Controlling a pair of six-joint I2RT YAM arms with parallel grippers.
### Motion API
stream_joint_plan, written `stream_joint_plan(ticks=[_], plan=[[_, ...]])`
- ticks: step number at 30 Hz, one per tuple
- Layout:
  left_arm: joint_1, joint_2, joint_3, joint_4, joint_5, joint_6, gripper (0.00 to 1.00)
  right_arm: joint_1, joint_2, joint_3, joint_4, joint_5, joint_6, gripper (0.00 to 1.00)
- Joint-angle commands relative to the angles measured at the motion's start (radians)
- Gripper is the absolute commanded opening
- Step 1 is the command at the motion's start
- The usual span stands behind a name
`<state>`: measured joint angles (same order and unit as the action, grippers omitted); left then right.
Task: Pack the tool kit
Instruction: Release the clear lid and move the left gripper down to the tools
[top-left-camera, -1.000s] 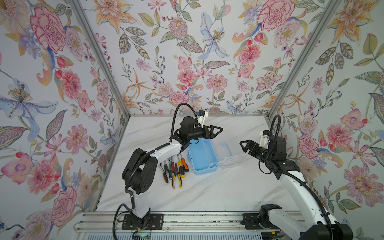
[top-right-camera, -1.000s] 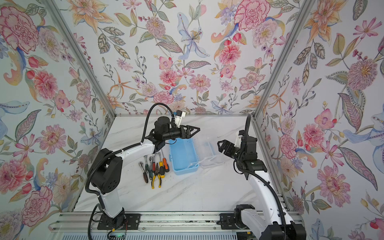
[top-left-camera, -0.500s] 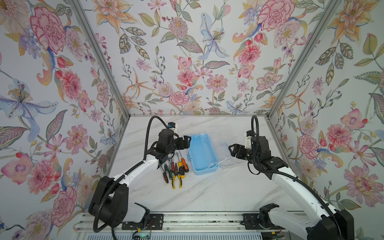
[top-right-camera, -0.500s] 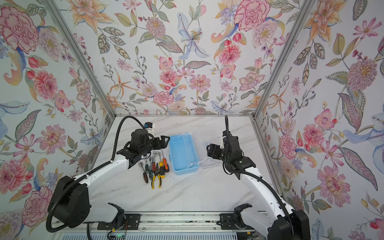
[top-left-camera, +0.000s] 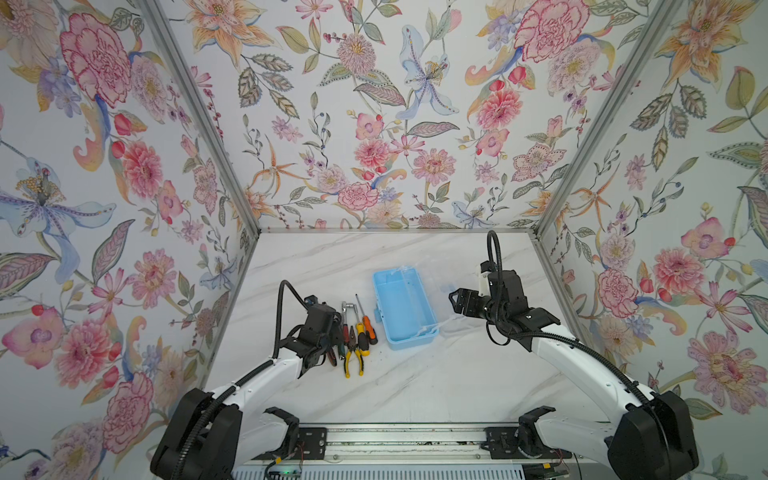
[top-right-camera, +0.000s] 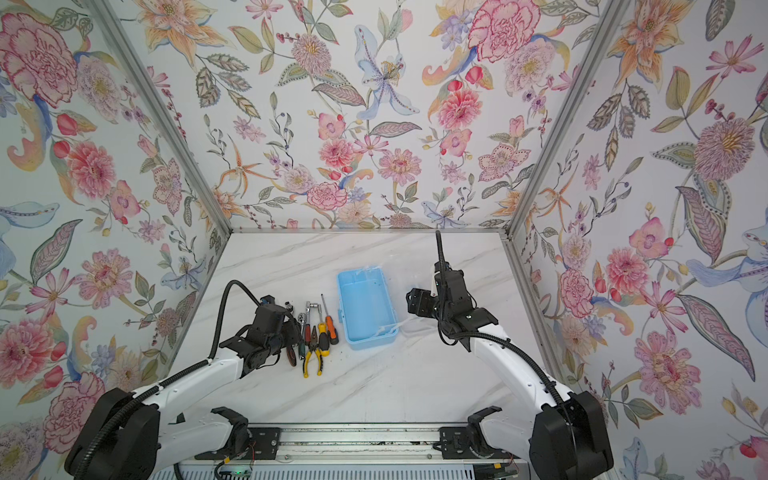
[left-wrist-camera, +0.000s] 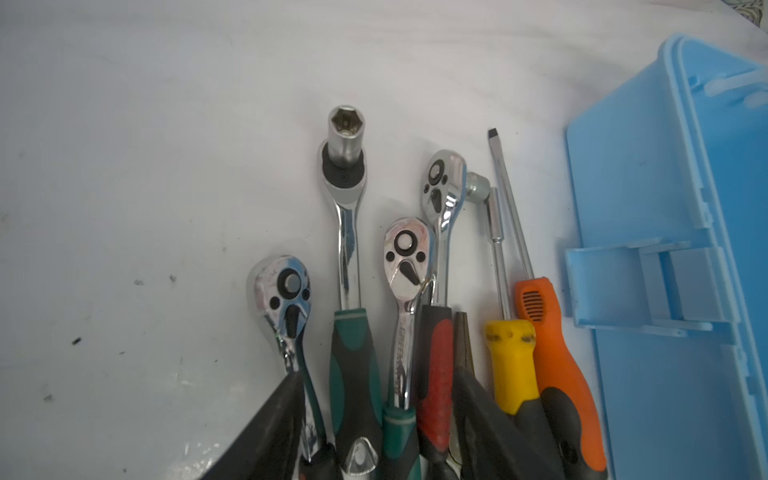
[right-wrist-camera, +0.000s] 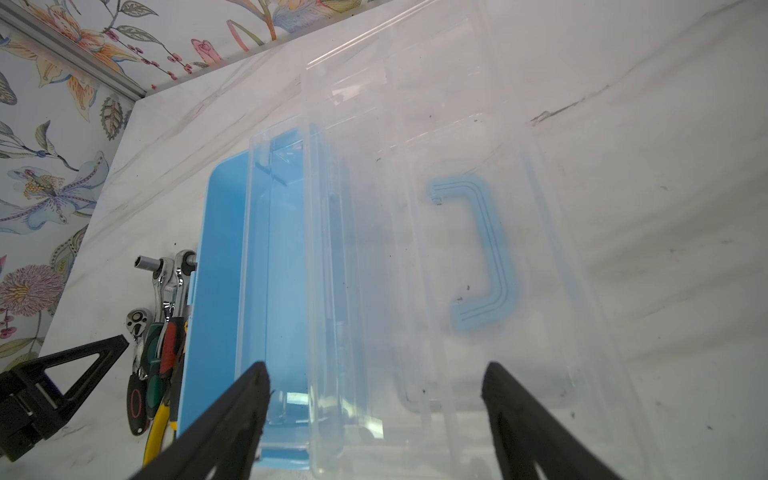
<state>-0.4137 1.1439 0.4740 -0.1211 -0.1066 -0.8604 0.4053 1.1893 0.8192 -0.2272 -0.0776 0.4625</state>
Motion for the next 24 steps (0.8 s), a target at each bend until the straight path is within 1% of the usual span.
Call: stream_joint_plan(ticks=[1, 3, 9, 13, 16, 19, 24], plan=[[0.018, -0.035, -0.019, -0.016, -0.063, -0.051, 0.57, 0.005, -0.008, 0.022, 0.022, 0.005, -0.023, 0.82], [0.030, -0.036, -0.030, -0.011, -0.063, -0.052, 0.56, 0.005, 0.000, 0.026, 0.023, 0.001, -0.024, 0.82], [0.092, 0.010, -0.052, 0.050, -0.011, -0.037, 0.50, 0.005, 0.013, 0.029, 0.029, -0.001, -0.025, 0.82], [0.116, 0.053, -0.047, 0.084, 0.008, -0.020, 0.50, 0.004, 0.013, 0.031, 0.027, 0.001, -0.026, 0.82], [0.122, 0.100, -0.048, 0.123, 0.033, -0.016, 0.50, 0.000, 0.016, 0.032, 0.026, 0.003, -0.026, 0.82], [0.123, 0.150, -0.053, 0.162, 0.060, -0.022, 0.48, -0.001, 0.020, 0.035, 0.027, 0.002, -0.027, 0.82], [0.123, 0.195, -0.057, 0.199, 0.065, -0.025, 0.44, -0.008, 0.027, 0.036, 0.026, -0.004, -0.026, 0.82]])
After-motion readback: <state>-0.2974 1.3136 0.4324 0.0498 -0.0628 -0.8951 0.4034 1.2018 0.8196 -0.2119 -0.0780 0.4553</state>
